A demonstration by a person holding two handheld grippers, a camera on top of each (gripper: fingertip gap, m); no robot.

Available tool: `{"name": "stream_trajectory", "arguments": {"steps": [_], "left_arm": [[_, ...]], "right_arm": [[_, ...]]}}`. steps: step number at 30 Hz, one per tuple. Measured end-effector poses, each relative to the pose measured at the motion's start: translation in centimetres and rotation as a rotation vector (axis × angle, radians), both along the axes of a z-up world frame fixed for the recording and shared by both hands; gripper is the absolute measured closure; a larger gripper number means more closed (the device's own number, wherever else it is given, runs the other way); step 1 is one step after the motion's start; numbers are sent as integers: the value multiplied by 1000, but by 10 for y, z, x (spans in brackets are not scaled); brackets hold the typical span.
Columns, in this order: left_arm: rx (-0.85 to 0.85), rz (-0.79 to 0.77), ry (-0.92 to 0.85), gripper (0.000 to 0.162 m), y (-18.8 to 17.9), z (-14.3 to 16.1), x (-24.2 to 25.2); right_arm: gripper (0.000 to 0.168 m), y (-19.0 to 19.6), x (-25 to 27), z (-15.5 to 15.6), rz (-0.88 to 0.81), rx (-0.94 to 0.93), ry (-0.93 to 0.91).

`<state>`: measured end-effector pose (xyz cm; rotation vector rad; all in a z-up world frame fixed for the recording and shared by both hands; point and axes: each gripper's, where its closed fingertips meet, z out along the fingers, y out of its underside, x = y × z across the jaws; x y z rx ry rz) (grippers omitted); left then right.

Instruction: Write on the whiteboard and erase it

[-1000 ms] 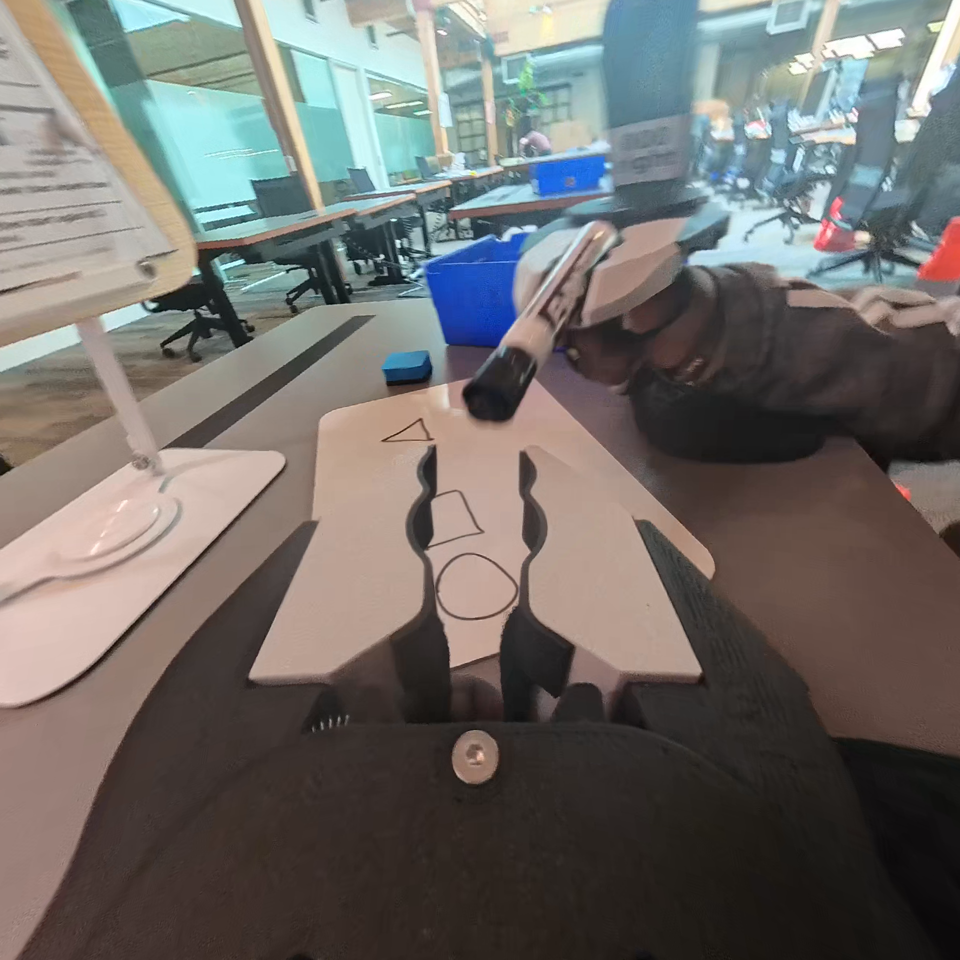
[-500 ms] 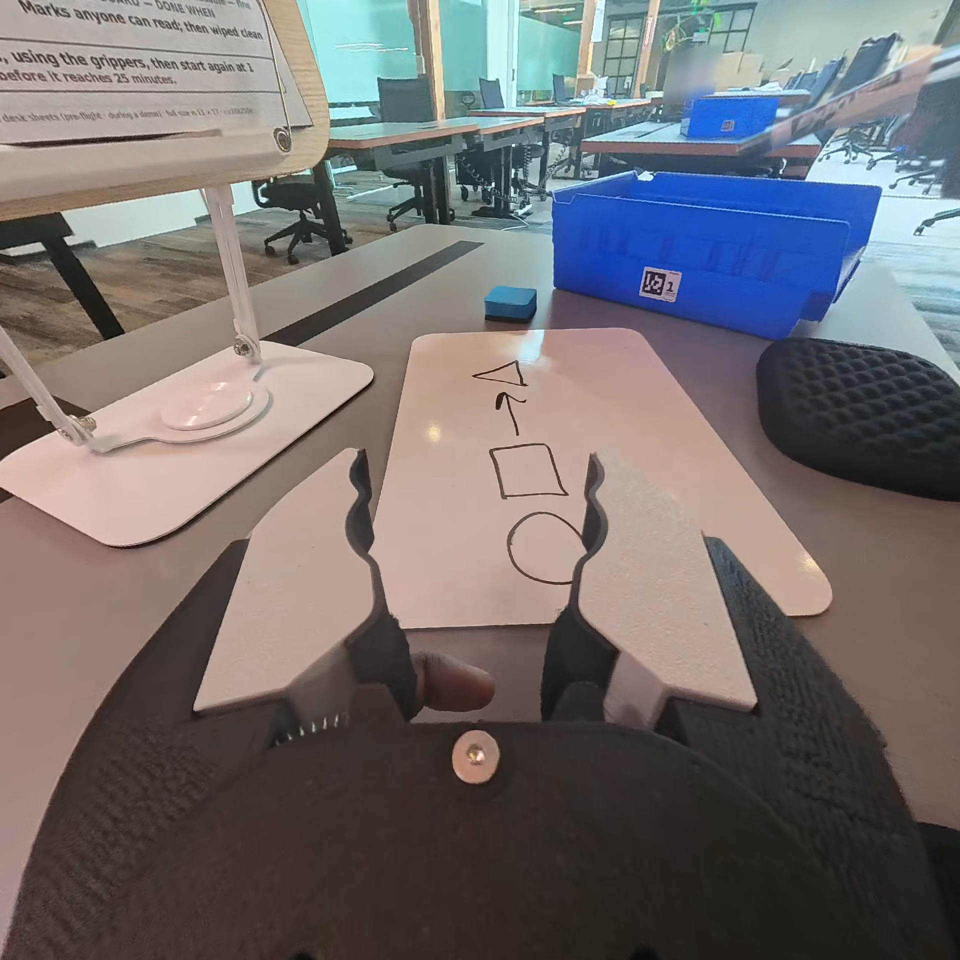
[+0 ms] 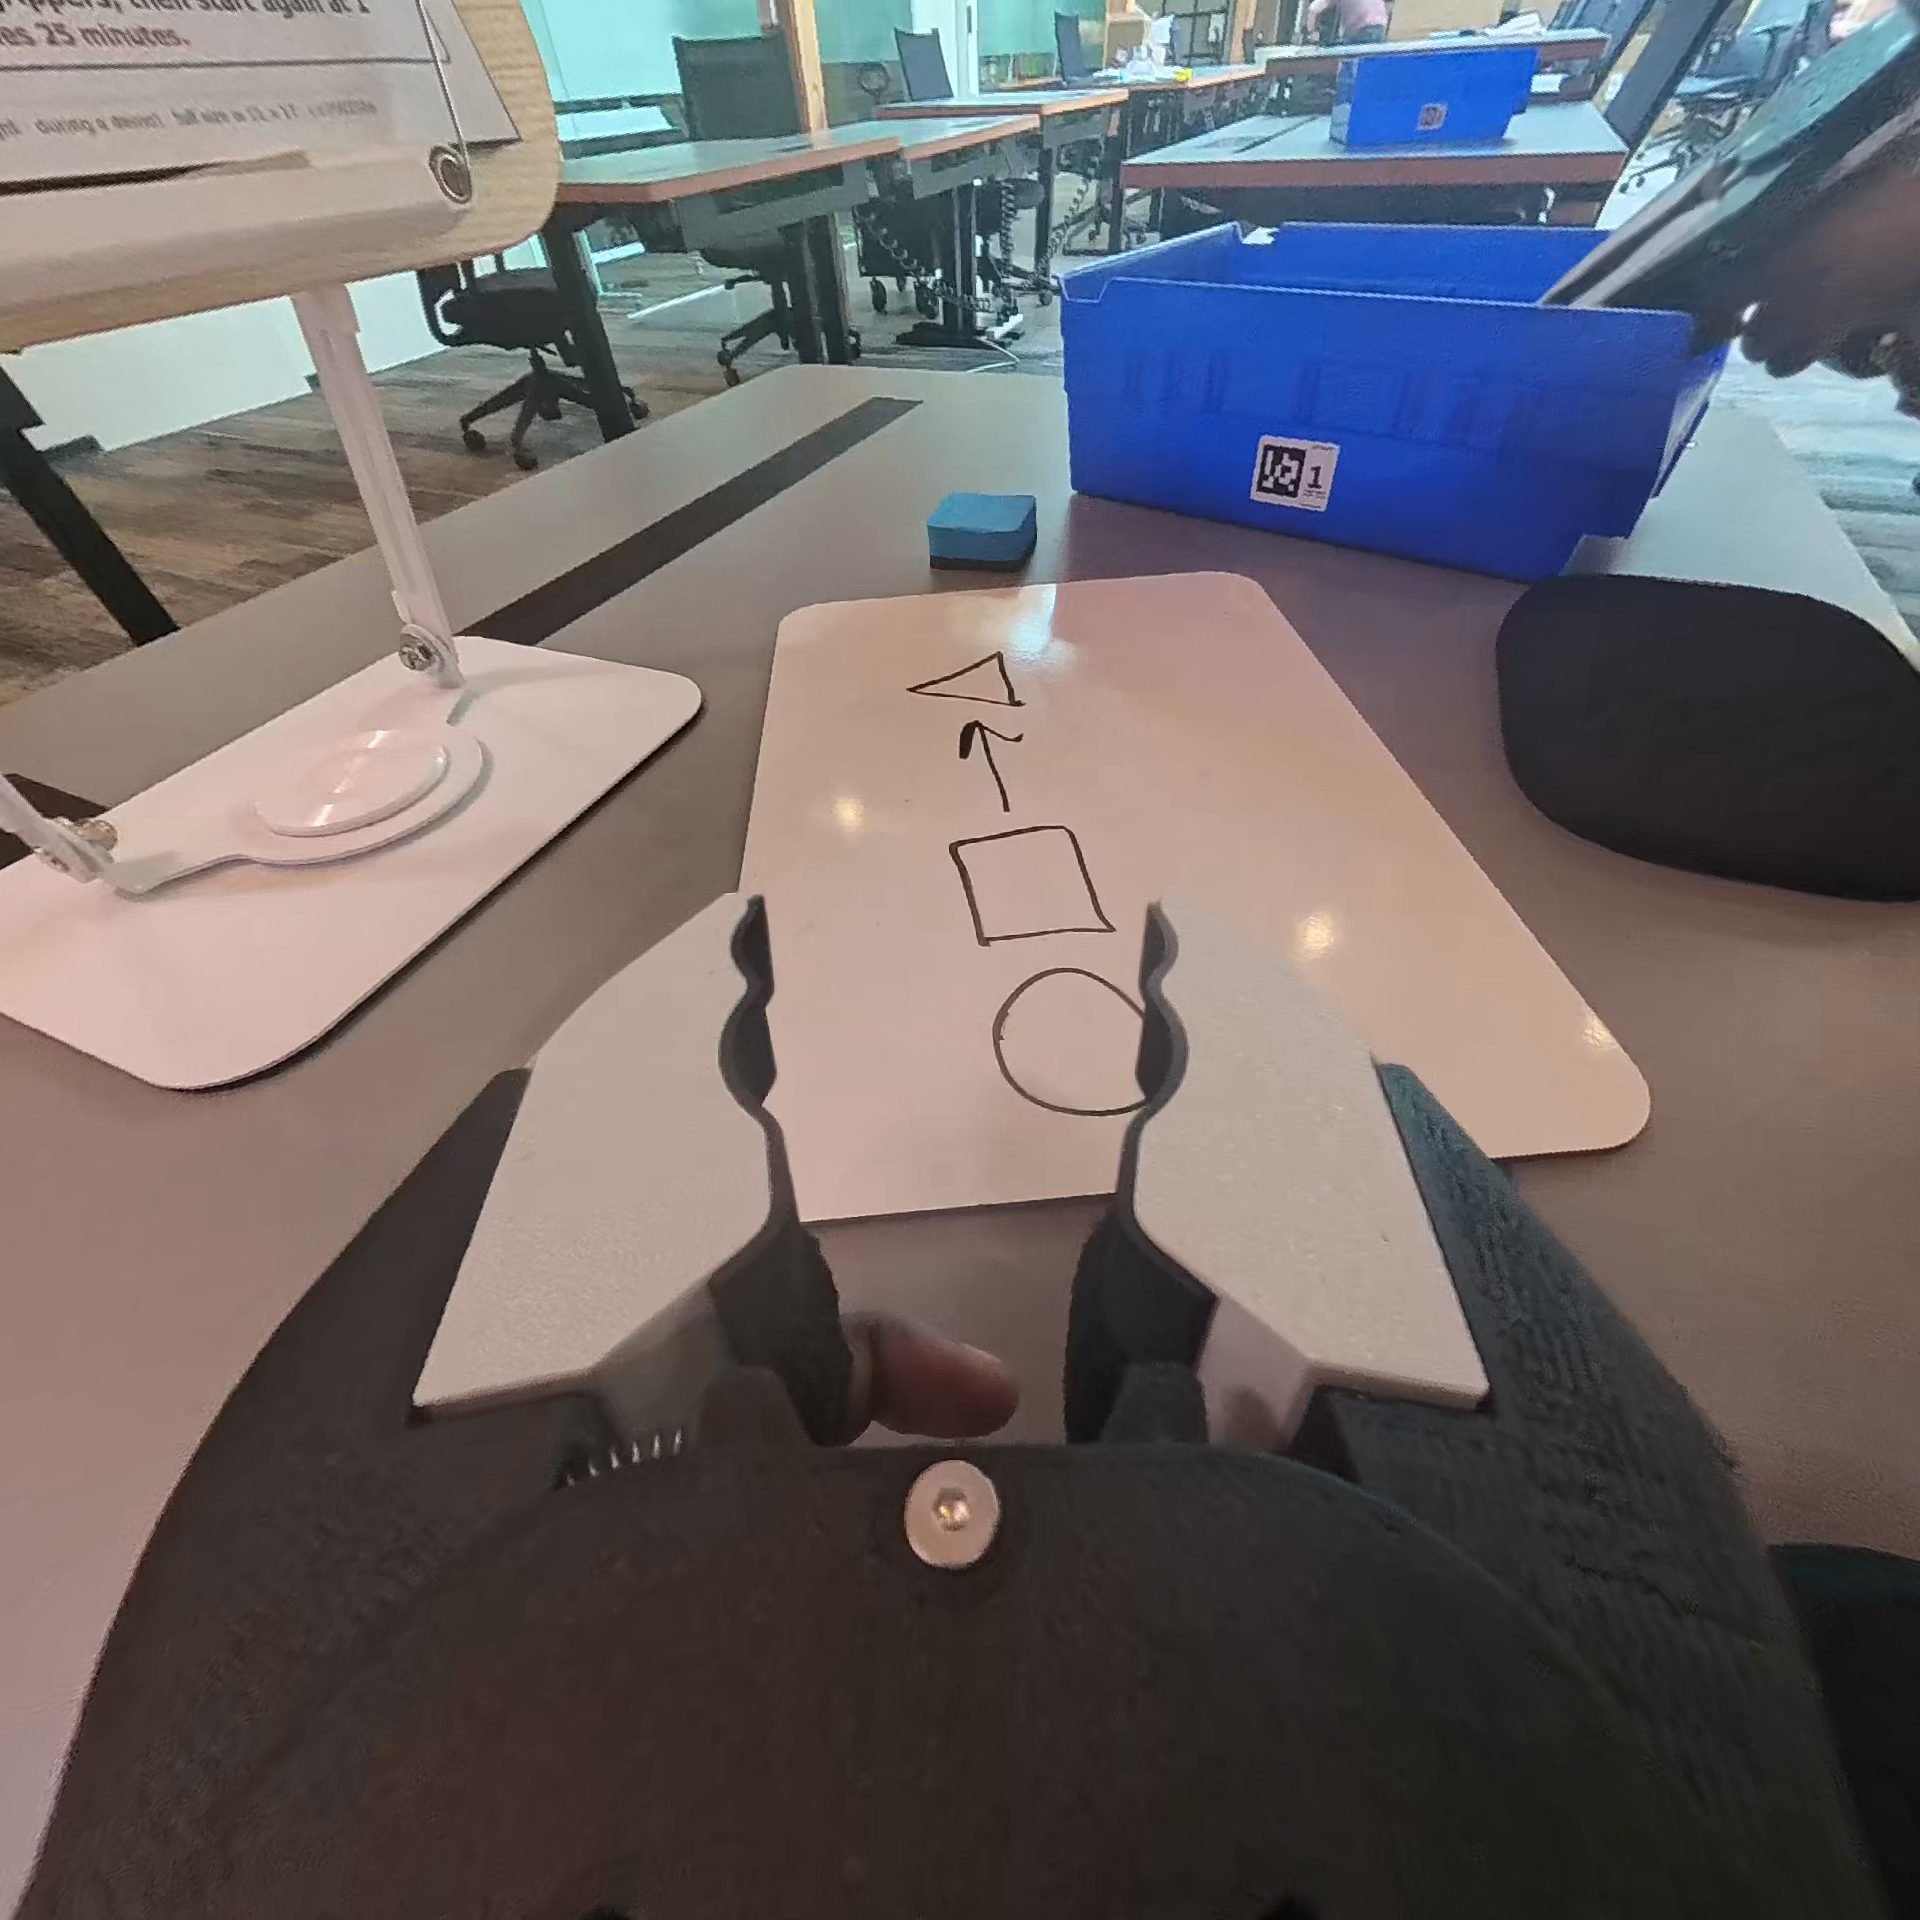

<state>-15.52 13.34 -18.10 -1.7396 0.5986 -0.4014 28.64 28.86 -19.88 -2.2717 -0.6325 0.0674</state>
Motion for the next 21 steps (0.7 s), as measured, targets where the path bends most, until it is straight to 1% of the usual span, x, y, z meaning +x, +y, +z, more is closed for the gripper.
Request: {"name": "stream_trajectory", "arguments": {"steps": [2, 4, 6, 7, 8, 9, 10, 11, 13, 14, 16, 17, 18, 21], "left_arm": [[-7, 0, -5, 95, 0, 0, 0], [-14, 4, -1, 95, 0, 0, 0], [-21, 16, -3, 97, 0, -1, -2], [-27, 23, -9, 102, 1, -2, -3], [-33, 30, -16, 106, 1, -2, -5], [-39, 35, -24, 108, 1, -2, -6], [-42, 37, -34, 109, 2, -2, -7], [-46, 39, -47, 109, 2, -3, -9], [-59, 45, -68, 109, 3, -2, -12], [-60, 52, -79, 109, 3, -2, -13], [-59, 65, -99, 110, 4, 0, -15], [-65, 71, -100, 112, 4, 0, -16], [-73, 76, -92, 114, 4, -1, -16], [-71, 79, -44, 116, 3, -2, -14]], "right_arm": [[111, -1, 3, 30, -79, 129, 59], [102, -6, -7, 71, -132, 304, 148], [97, -18, -40, 114, -91, 472, 237], [96, -25, -63, 132, -45, 535, 260], [97, -31, -87, 145, 7, 572, 264], [101, -36, -113, 151, 67, 571, 259], [104, -39, -140, 149, 132, 528, 252], [103, -40, -164, 142, 189, 452, 239], [93, -33, -198, 120, 253, 295, 200], [91, -26, -210, 110, 269, 238, 188], [93, -5, -229, 94, 296, 165, 194], [98, 6, -237, 84, 320, 115, 198], [100, 17, -245, 73, 341, 53, 195], [98, 63, -248, 37, 301, -92, 139]]}}
